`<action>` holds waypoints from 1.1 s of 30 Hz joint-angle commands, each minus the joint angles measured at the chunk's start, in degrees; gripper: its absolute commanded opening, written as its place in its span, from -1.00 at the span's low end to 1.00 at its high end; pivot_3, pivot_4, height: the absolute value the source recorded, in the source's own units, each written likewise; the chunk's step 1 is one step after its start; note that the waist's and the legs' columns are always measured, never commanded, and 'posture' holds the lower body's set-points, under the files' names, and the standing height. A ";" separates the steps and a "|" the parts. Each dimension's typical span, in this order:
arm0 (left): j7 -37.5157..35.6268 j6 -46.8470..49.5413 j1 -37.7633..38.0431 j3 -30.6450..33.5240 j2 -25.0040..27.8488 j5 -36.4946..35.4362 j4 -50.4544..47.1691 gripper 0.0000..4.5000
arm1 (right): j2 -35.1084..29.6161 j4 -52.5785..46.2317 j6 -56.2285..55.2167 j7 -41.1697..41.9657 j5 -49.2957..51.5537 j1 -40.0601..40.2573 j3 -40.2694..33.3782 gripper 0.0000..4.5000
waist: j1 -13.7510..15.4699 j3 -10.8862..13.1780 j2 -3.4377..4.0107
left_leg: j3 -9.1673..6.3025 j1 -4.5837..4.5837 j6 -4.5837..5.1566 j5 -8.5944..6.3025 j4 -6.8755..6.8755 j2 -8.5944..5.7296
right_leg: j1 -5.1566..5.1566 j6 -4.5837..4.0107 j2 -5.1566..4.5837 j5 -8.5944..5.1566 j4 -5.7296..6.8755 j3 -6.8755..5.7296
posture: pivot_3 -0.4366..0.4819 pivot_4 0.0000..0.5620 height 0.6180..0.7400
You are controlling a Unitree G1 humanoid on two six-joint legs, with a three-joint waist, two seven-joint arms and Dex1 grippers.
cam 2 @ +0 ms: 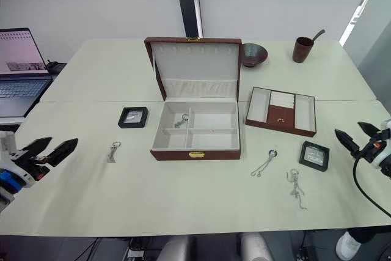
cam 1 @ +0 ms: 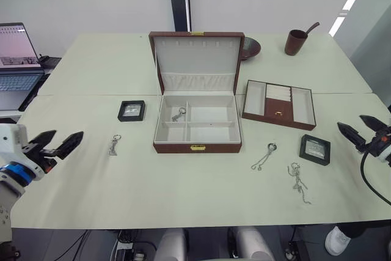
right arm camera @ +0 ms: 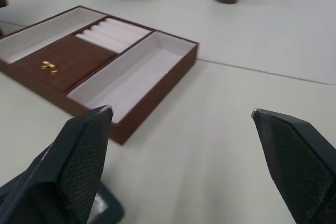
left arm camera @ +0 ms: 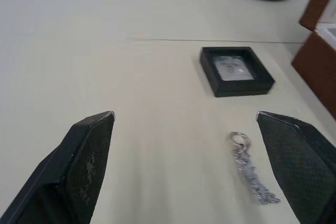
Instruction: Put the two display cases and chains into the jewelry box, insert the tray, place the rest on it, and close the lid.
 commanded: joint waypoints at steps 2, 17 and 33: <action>2.92 -4.13 0.99 2.83 -1.71 1.17 0.66 0.99 | 0.06 4.75 -6.90 -2.55 -1.81 -1.52 -2.13 1.00 | 0.07 0.00 0.00 | -0.03 -0.02 0.00 0.00 0.00 0.01 | 0.00 0.00 -0.01 0.00 0.00 -0.02 | -0.05 -0.47 1.00; 7.89 -9.12 1.51 1.51 -5.40 3.30 2.55 0.99 | -1.76 19.66 -11.91 0.36 -4.20 -7.28 -0.01 1.00 | -0.05 -0.01 0.00 | 0.05 0.06 0.00 0.00 0.01 0.01 | 0.04 0.01 -0.01 0.01 0.02 0.05 | -0.05 -0.47 1.00; 1.16 -8.21 -0.01 -4.23 -0.95 4.11 2.60 0.99 | -2.48 -8.42 5.10 17.62 7.28 -4.29 2.33 1.00 | -0.02 -0.02 0.02 | -0.03 0.04 0.00 0.00 -0.01 0.07 | 0.03 0.01 0.01 0.01 0.04 -0.02 | -0.05 -0.47 1.00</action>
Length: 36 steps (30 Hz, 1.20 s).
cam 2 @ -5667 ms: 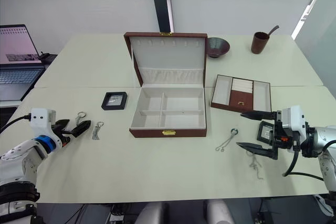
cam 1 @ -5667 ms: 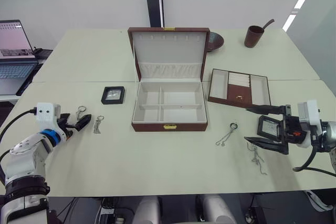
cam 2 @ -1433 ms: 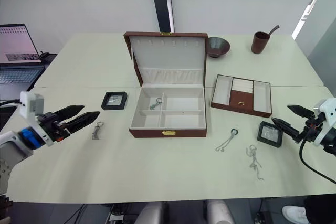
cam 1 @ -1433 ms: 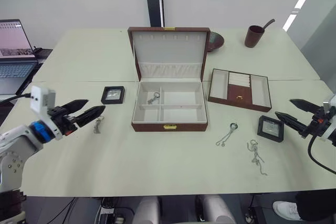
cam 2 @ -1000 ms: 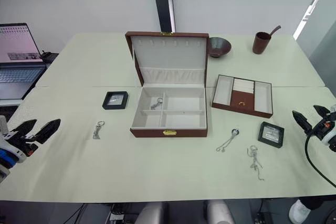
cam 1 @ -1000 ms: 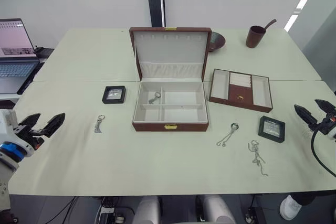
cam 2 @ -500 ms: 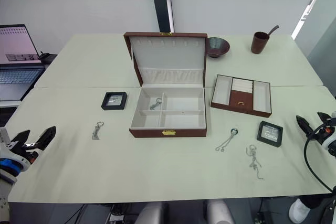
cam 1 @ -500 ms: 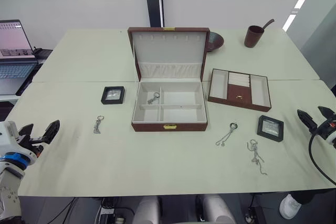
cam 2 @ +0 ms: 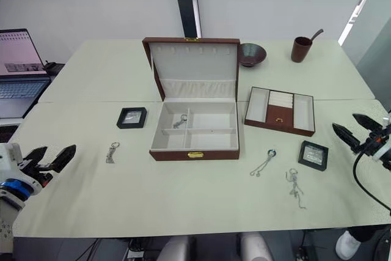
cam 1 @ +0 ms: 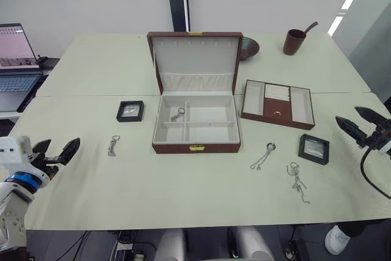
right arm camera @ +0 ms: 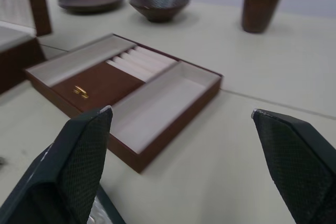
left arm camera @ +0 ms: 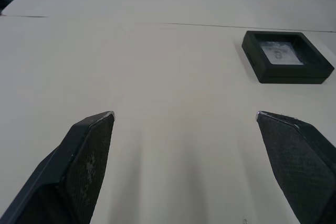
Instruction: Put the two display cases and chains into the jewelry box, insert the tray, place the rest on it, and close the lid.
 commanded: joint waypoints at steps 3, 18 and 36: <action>-4.25 0.80 -1.26 -2.30 3.33 0.21 -0.37 0.99 | -1.87 -17.46 8.61 5.37 5.57 4.32 2.06 1.00 | 0.07 0.00 0.00 | -0.05 -0.03 0.00 0.00 0.00 0.02 | 0.00 0.00 -0.04 0.00 0.00 -0.03 | -0.05 -0.47 1.00; -9.02 4.56 -2.31 -7.97 4.91 1.09 -0.66 0.99 | -1.90 -46.82 13.56 10.47 11.16 12.96 7.33 1.00 | 0.12 0.00 -0.01 | -0.05 -0.04 0.00 0.00 0.03 0.02 | -0.01 0.02 -0.07 -0.01 -0.03 -0.05 | -0.05 -0.47 1.00; -0.53 4.95 -2.11 -11.79 -2.00 3.97 -6.68 0.99 | -0.11 -44.93 9.35 10.08 8.72 10.68 11.29 1.00 | 0.20 0.00 -0.03 | -0.10 -0.07 0.00 0.00 0.03 0.00 | 0.00 0.01 -0.08 0.00 -0.03 -0.08 | -0.05 -0.47 1.00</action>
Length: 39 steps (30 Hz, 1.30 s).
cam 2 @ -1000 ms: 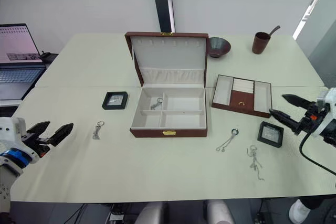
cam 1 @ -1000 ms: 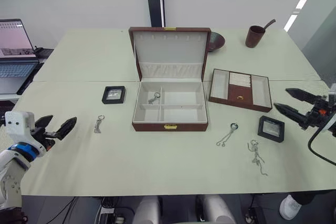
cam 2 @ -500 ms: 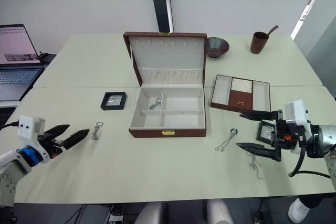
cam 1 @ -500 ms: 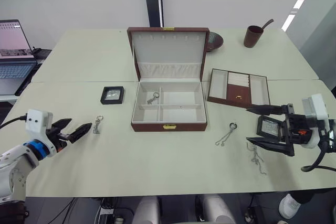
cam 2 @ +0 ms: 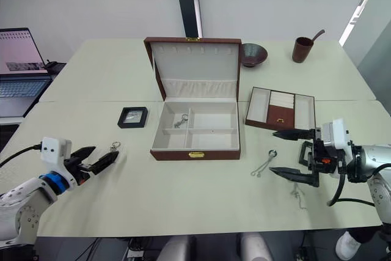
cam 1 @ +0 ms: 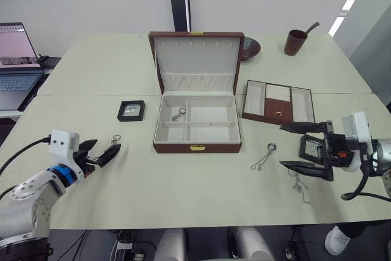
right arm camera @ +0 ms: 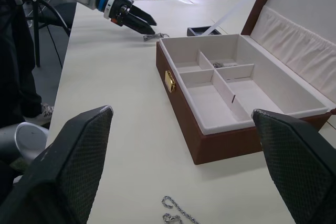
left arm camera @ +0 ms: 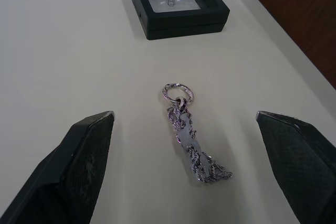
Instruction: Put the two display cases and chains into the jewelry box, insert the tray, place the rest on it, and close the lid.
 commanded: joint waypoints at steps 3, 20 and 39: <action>1.26 -1.93 -0.17 -0.43 -0.40 1.93 -0.24 0.99 | 0.20 -0.98 -0.79 -0.31 0.57 -0.83 -0.24 1.00 | 0.00 0.00 0.00 | 0.00 0.01 0.00 0.00 0.00 -0.01 | 0.00 0.00 0.00 0.00 0.00 0.00 | -0.05 -0.47 1.00; -0.99 -8.69 1.00 -4.37 0.19 8.08 5.86 0.17 | -0.22 -0.48 -0.43 -0.61 0.83 -0.62 -0.51 1.00 | 0.00 -0.04 0.07 | 0.03 0.06 0.00 0.00 0.00 -0.02 | 0.04 0.00 -0.01 0.00 0.00 0.02 | -0.05 -0.47 1.00; -4.02 -11.18 -0.81 -2.50 0.24 5.01 5.56 -0.98 | -0.33 1.23 -0.41 -0.78 0.37 -1.07 -0.57 1.00 | 0.00 -0.13 0.22 | 0.03 0.08 0.00 0.00 0.00 -0.02 | 0.06 0.00 0.01 0.00 0.01 0.02 | -0.05 -0.47 1.00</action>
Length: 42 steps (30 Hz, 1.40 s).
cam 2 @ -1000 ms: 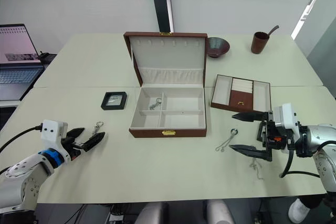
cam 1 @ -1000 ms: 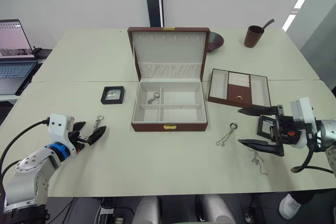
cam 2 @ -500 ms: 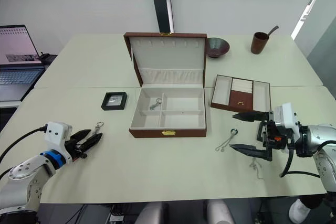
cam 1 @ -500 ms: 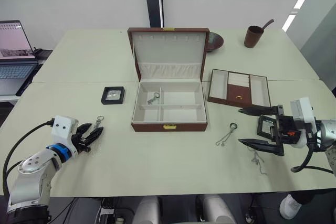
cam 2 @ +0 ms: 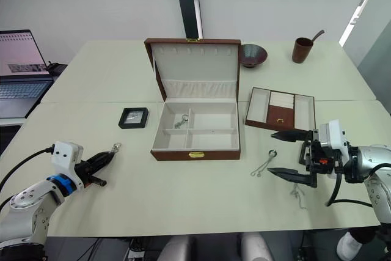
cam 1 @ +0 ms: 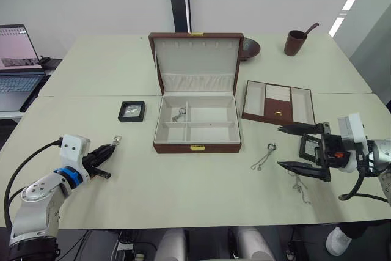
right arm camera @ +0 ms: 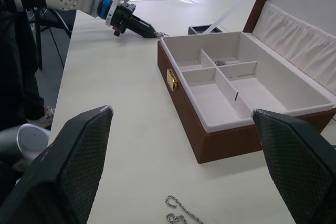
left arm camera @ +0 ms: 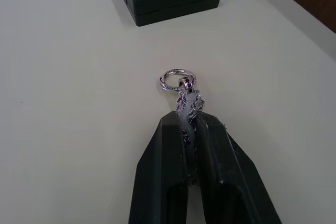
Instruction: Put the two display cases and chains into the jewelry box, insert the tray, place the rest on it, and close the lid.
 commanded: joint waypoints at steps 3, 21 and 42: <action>-1.95 2.31 0.02 1.01 1.08 -2.91 -4.99 -0.98 | -0.43 0.11 -0.48 -0.39 0.42 -1.16 -1.57 1.00 | 0.00 0.04 -0.07 | -0.02 -0.02 0.00 0.00 0.00 0.00 | 0.00 0.00 0.00 0.00 0.00 -0.02 | -0.05 -0.47 1.00; -5.65 19.43 -11.47 -2.13 6.80 -12.92 -21.67 -0.98 | 0.13 -0.35 -0.45 -3.17 0.61 -1.19 -2.37 1.00 | 0.00 0.09 -0.15 | -0.02 -0.05 0.00 0.00 0.01 -0.03 | -0.02 0.00 0.04 0.00 -0.02 -0.01 | -0.05 -0.47 1.00; -11.73 24.51 -21.91 -16.05 6.07 -11.52 -17.99 -0.98 | 1.56 -5.33 -0.27 -8.42 0.95 2.48 -3.35 1.00 | -0.07 0.11 -0.18 | -0.01 -0.07 0.00 0.00 0.02 -0.11 | -0.04 0.00 0.17 0.00 -0.02 0.01 | -0.05 -0.47 1.00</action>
